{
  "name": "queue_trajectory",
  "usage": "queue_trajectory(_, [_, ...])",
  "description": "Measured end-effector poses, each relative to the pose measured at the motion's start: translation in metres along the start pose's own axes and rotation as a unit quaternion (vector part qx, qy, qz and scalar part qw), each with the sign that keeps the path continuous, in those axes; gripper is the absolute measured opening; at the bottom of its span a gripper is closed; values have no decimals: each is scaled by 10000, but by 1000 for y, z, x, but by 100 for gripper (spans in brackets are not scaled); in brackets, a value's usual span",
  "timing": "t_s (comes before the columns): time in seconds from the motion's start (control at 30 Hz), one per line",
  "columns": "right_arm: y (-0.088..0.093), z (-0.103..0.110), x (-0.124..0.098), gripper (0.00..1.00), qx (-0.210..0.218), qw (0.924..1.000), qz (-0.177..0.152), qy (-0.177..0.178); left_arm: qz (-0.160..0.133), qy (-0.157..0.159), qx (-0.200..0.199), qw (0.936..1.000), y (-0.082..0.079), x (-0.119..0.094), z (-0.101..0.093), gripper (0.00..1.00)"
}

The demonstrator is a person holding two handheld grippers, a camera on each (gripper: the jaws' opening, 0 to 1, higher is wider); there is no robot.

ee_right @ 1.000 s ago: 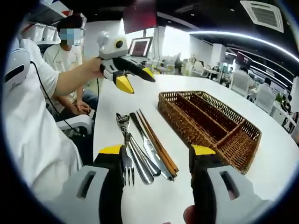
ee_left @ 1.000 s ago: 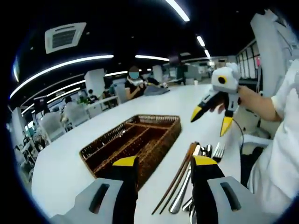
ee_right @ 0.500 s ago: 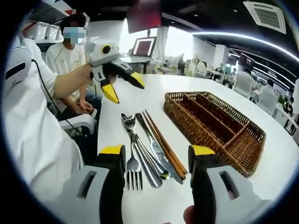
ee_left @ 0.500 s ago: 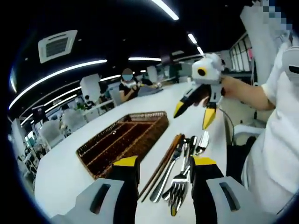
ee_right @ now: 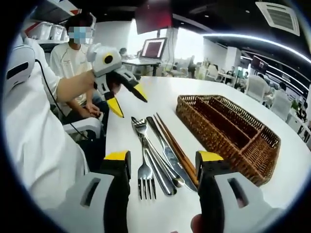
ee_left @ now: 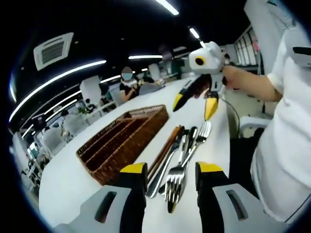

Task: Arrange the knives, forks, and spoons in their matching storage slots by inserting each utensil handle-first until every utensil is classified and aligned in the correct compartment

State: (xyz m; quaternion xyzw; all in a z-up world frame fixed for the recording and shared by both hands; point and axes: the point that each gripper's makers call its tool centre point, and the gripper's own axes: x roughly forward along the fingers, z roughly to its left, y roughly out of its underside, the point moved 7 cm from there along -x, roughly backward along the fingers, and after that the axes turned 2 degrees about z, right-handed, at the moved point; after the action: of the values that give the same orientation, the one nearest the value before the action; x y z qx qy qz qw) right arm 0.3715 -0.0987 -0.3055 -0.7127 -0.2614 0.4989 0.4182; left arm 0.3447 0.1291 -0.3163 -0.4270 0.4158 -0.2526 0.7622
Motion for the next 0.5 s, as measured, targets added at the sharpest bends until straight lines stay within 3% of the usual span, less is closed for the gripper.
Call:
queue_trajectory(0.13, [0, 2, 1, 55, -10, 10000, 2, -25, 281, -137, 426, 9986, 4, 3, -2, 36])
queue_trajectory(0.27, [1, 5, 2, 55, -21, 10000, -19, -45, 344, -43, 546, 9979, 5, 9, -10, 34])
queue_trajectory(0.5, [2, 8, 6, 55, -10, 10000, -50, -82, 472, -160, 680, 9964, 9, 14, -8, 31])
